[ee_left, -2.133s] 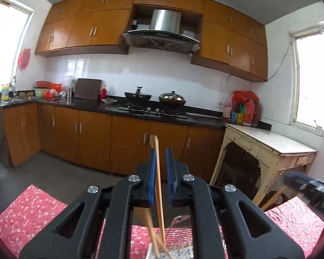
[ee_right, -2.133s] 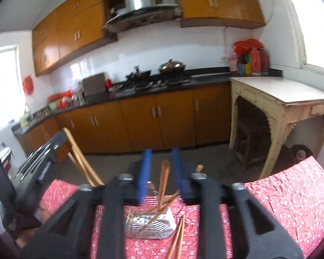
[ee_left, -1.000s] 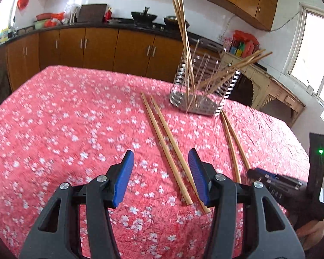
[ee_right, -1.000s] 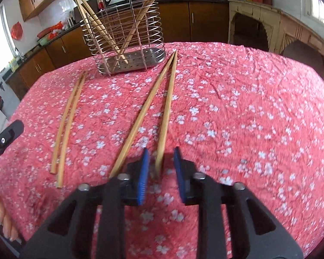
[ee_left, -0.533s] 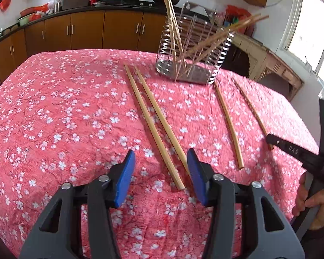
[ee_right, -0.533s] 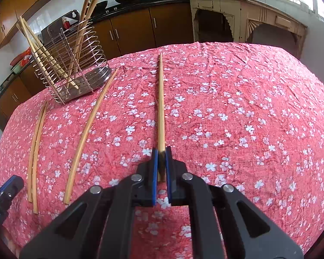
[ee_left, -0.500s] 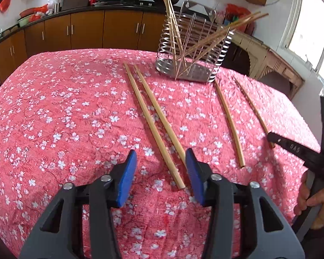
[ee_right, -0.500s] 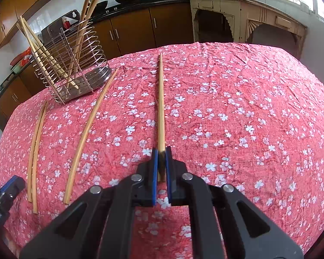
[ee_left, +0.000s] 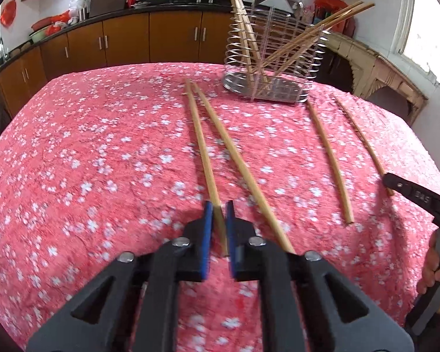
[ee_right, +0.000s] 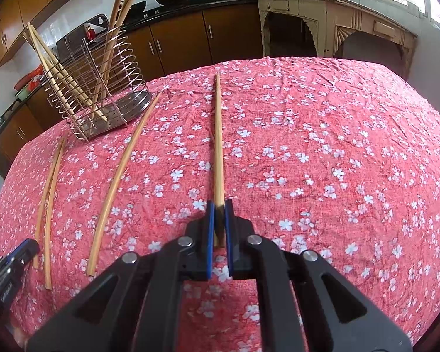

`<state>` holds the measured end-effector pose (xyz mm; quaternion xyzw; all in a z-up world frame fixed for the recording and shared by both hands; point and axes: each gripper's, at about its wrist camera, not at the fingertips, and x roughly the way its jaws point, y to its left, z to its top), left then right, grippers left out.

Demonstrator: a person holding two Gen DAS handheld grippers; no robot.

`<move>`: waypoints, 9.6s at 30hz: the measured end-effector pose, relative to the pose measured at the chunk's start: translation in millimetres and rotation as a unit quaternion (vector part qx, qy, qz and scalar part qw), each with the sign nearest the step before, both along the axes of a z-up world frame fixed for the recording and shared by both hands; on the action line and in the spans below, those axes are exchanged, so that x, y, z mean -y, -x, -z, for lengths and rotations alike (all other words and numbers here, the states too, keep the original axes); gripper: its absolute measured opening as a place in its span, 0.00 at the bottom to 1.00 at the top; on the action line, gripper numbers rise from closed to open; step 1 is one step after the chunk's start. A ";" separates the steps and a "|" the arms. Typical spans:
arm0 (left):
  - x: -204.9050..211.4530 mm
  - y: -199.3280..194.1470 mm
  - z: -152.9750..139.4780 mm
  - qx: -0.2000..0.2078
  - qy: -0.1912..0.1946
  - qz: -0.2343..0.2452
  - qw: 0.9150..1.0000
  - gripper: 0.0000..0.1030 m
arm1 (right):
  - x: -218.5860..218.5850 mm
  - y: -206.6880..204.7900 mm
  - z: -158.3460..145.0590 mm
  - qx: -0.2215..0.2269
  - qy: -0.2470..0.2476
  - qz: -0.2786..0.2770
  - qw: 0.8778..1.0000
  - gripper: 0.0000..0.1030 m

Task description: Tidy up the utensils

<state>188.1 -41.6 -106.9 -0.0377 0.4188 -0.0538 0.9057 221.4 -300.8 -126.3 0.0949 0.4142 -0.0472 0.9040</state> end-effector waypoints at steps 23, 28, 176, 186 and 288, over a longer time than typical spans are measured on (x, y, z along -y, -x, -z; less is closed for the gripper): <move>-47.0 -14.4 -2.5 -0.013 -0.018 -0.010 1.000 0.19 | 3.9 5.3 -2.0 -0.004 0.015 0.003 1.000 0.08; -46.0 -20.9 -3.7 -0.014 -0.033 -0.009 0.999 0.19 | -0.8 -3.1 -2.1 -0.008 0.037 -0.002 0.999 0.08; -4.3 -15.6 -19.1 0.058 0.008 -0.011 0.998 0.56 | -87.0 -10.5 -9.7 -0.010 0.009 -0.106 0.994 0.09; 26.0 -19.0 -4.0 0.023 -0.007 0.021 0.999 0.56 | -4.1 -24.6 -13.2 -0.007 0.003 0.020 1.000 0.08; -64.1 4.9 -58.0 0.107 -0.052 0.007 0.993 0.07 | 30.6 40.5 -84.2 0.153 0.089 0.022 0.984 0.07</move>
